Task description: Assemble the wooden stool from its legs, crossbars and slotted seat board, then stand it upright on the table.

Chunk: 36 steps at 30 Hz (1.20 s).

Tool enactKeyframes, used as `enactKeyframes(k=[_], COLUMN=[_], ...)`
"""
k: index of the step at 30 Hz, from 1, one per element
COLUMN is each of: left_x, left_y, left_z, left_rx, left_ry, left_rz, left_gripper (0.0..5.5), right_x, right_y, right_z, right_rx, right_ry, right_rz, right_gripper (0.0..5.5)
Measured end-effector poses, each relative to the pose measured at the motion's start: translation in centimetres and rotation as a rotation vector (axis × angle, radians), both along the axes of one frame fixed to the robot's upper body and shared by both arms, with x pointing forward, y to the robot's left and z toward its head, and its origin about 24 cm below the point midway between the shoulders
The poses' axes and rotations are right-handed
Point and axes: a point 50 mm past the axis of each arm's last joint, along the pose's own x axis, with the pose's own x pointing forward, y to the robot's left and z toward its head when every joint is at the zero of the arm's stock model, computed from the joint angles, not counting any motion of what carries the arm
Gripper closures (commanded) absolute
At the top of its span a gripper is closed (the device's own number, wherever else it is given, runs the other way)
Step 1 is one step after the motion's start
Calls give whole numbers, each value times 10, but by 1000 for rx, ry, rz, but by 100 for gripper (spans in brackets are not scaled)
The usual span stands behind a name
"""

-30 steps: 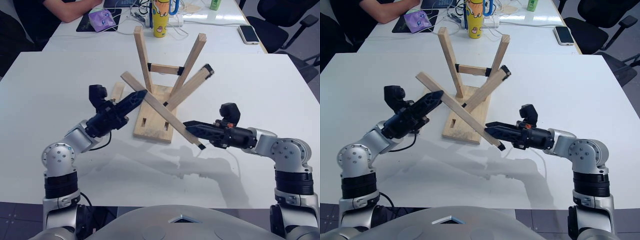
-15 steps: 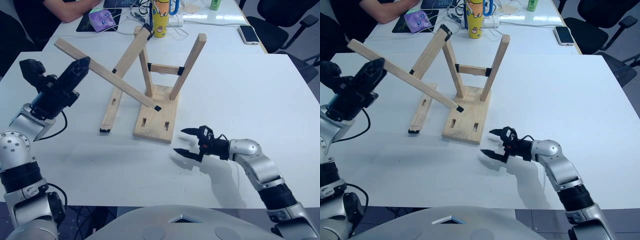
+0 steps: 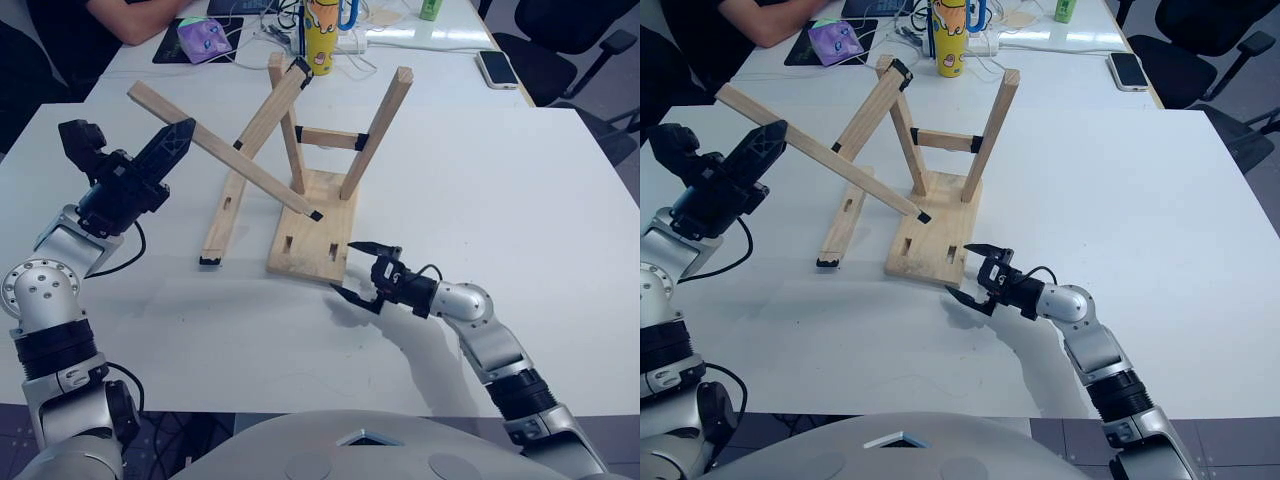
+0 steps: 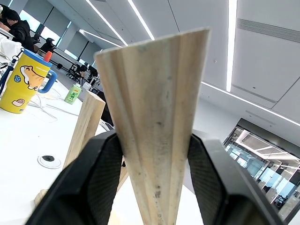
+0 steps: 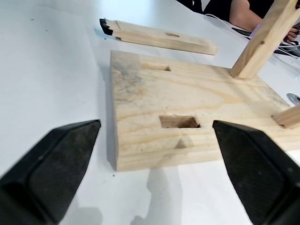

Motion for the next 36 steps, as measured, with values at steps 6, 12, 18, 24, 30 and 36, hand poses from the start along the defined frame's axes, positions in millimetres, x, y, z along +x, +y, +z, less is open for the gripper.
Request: enactKeyframes(k=[6,12,18,24,30,36], left_x=[1,-6,-7,-3,7,13], left_y=[-2,-3,-13,-36,-73,-86], left_z=[-4,-13,-19,-16,-3,4], left_rx=[32,80,144,267,431,539], left_ry=[5,9,-29,-131,-285,-394], left_rz=[-2,34,81,129,53,-48], left_gripper=[344,344,344,344,344,344], right_x=[2,25,34,16,34,32], right_y=[1,-47,-74,-55,-25,0], right_z=[-8,-1,5,22,20,6], right_rx=[-69,-180,-163,332,510,440], right_ry=[-18,-61,-21,318,342,348], right_rz=[-26,-153,-181,-168,-475,-553], right_gripper=[107,107,125,219,318,407])
